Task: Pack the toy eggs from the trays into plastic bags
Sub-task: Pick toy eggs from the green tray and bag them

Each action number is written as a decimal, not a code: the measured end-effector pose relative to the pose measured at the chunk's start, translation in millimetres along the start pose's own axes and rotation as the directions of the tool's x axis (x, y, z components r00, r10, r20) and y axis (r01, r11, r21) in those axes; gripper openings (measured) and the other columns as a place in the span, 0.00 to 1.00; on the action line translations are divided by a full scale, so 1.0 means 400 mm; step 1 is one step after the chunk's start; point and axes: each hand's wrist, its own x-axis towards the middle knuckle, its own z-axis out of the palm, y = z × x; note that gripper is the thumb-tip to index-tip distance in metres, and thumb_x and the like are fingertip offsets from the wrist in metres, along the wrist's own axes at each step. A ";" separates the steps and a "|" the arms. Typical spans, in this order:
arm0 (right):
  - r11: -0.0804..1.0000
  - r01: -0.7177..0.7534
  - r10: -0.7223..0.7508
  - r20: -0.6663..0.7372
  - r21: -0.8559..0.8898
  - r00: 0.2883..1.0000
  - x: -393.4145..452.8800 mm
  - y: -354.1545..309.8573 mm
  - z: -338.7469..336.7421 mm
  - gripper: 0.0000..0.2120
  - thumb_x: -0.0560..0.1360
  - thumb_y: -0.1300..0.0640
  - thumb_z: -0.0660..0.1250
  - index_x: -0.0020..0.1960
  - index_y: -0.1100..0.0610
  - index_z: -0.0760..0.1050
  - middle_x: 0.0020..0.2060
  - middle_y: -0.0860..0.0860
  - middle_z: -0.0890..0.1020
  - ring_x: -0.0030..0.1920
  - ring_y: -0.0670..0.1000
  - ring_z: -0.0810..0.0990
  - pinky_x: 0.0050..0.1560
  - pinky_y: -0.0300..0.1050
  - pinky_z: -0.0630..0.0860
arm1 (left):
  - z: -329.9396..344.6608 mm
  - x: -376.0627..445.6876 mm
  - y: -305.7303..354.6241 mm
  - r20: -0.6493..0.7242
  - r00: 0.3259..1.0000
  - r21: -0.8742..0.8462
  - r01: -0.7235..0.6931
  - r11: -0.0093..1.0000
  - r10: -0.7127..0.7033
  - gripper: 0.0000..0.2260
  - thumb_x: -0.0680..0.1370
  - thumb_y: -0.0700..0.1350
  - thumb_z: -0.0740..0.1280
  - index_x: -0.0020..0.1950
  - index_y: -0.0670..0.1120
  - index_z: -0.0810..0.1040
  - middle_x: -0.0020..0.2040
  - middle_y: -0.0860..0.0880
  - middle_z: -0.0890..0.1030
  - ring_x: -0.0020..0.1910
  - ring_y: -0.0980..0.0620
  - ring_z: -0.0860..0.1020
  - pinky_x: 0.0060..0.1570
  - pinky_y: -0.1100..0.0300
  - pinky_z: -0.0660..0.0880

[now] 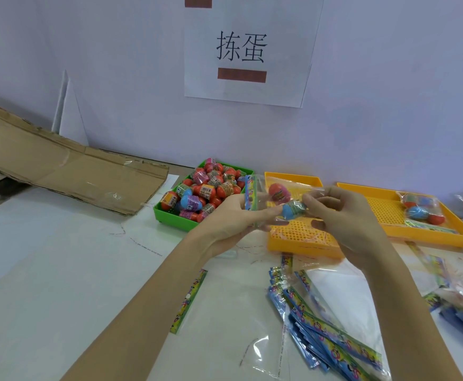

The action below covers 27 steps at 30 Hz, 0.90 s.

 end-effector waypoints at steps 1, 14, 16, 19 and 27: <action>1.000 -0.010 0.011 -0.027 0.021 1.000 0.000 0.001 0.002 0.06 0.79 0.56 0.71 0.52 0.59 0.81 0.47 0.55 0.85 0.43 0.46 0.86 0.38 0.37 0.79 | 0.000 0.001 -0.004 -0.036 0.999 0.003 0.021 1.000 -0.021 0.13 0.79 0.43 0.74 0.62 0.40 0.82 0.55 0.42 0.87 0.50 0.49 0.87 0.42 0.64 0.80; 1.000 0.012 -0.013 0.018 0.010 1.000 -0.002 0.006 0.011 0.06 0.73 0.58 0.78 0.48 0.57 0.84 0.44 0.51 0.86 0.45 0.47 0.85 0.39 0.36 0.80 | 0.002 0.003 0.000 -0.030 0.997 -0.318 0.062 0.946 -0.075 0.16 0.83 0.39 0.69 0.69 0.34 0.76 0.63 0.35 0.82 0.63 0.38 0.82 0.62 0.51 0.81; 0.999 0.047 -0.046 0.038 -0.021 0.998 0.000 0.008 0.011 0.04 0.73 0.57 0.78 0.46 0.55 0.85 0.42 0.48 0.87 0.43 0.44 0.84 0.38 0.36 0.78 | 0.020 0.001 0.000 -0.056 0.993 -0.399 0.071 0.914 -0.102 0.20 0.82 0.45 0.71 0.69 0.35 0.76 0.63 0.35 0.83 0.62 0.38 0.83 0.62 0.50 0.81; 0.991 0.114 -0.109 0.081 -0.064 0.991 -0.003 0.009 0.023 0.04 0.74 0.57 0.78 0.47 0.55 0.85 0.42 0.46 0.88 0.43 0.39 0.84 0.39 0.33 0.77 | 0.051 0.002 -0.009 -0.092 0.989 -0.494 0.053 0.868 -0.113 0.22 0.76 0.44 0.75 0.66 0.33 0.78 0.60 0.36 0.84 0.59 0.41 0.85 0.56 0.54 0.83; 0.971 0.216 -0.201 0.150 -0.097 0.968 -0.003 -0.004 0.013 0.09 0.78 0.57 0.73 0.58 0.49 0.82 0.46 0.42 0.88 0.50 0.42 0.86 0.47 0.34 0.80 | 0.064 0.004 -0.020 -0.055 0.992 -0.524 0.069 0.849 -0.115 0.19 0.76 0.39 0.75 0.65 0.34 0.80 0.60 0.36 0.84 0.60 0.41 0.85 0.56 0.52 0.83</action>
